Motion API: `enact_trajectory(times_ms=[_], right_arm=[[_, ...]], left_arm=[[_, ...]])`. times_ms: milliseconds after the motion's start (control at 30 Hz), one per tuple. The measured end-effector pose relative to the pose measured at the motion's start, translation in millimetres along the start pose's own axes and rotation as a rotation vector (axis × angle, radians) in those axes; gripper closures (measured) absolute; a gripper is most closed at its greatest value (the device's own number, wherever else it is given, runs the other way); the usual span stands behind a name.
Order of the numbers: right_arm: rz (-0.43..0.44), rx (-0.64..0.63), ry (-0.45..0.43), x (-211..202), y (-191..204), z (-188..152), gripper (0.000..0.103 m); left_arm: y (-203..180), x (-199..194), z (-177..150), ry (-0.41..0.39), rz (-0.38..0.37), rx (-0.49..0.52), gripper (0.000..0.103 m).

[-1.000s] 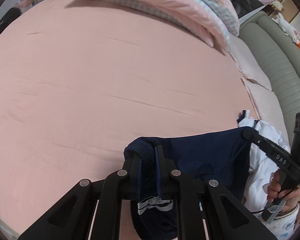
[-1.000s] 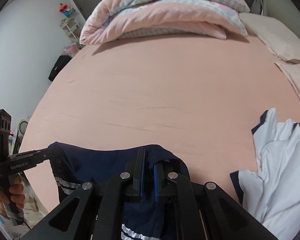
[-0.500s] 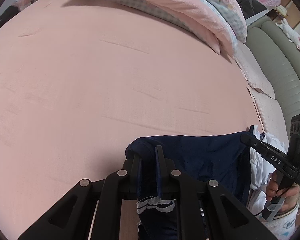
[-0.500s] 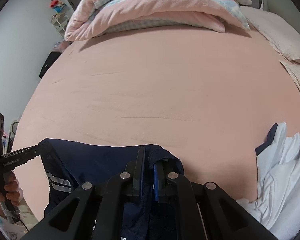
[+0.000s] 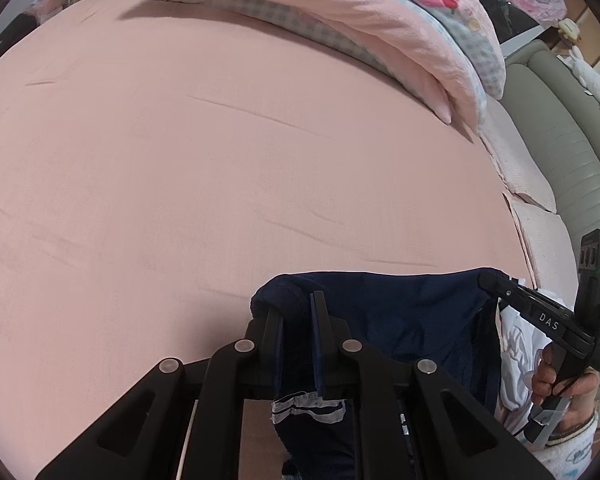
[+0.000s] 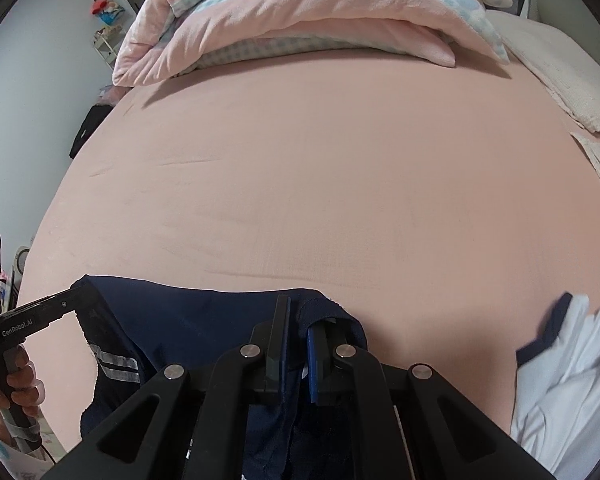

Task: Fold clothes

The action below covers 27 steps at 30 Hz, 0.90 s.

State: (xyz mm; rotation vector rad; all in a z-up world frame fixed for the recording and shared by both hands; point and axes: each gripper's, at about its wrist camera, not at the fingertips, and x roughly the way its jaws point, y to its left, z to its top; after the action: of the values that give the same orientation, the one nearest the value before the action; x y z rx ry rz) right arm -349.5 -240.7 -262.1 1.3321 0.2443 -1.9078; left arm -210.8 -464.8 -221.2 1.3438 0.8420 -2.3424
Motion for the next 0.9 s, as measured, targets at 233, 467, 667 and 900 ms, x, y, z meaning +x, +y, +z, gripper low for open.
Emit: enact_trajectory(times_ms=[233,467,667,900], right_arm=[[-0.029,-0.004,-0.004,12.5,-1.2,12.6,0.098],[-0.05,0.007,-0.006,22.0,-1.1,26.5,0.098],[-0.084,-0.01,0.002,34.4,1.0,35.5,0.098],[-0.1,0.016,0.016,51.7,-4.7,45.5,0.098]], left_arm=[[-3.5,12.4,16.2,-0.007,0.041,0.051,0.093],[-7.3,23.2,34.1,-0.014,0.048,0.091,0.093],[-2.9,35.3,44.7,-0.013,0.07,0.111,0.093],[3.9,49.3,56.4,-0.005,0.065,0.062,0.093]])
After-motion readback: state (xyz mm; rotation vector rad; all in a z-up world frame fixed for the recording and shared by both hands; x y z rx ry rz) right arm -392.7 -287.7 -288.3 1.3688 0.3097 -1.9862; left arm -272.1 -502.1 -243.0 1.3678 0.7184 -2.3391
